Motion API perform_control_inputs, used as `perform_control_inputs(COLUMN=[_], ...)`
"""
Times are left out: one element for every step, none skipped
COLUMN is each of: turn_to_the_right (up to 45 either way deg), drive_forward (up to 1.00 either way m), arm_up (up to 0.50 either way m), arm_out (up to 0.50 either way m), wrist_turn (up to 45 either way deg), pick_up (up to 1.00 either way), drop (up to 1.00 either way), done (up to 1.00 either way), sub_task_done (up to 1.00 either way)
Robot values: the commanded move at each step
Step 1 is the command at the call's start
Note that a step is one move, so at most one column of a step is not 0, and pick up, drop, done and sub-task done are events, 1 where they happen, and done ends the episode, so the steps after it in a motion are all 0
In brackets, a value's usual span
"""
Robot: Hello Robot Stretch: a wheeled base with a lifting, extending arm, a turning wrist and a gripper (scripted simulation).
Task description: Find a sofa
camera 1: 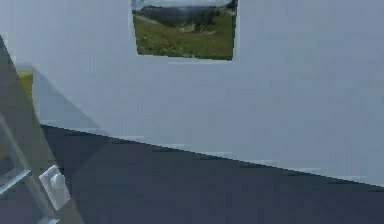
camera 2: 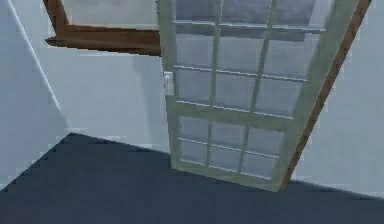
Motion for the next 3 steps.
perform_control_inputs(turn_to_the_right=[0.0, -45.0, -27.0], drive_forward=[0.90, 0.00, 0.00], arm_up=[0.00, 0.00, 0.00], arm_out=[0.00, 0.00, 0.00], wrist_turn=[0.0, 0.0, 0.0], pick_up=[0.00, 0.00, 0.00], drop=[0.00, 0.00, 0.00], done=[0.00, 0.00, 0.00], sub_task_done=[0.00, 0.00, 0.00])
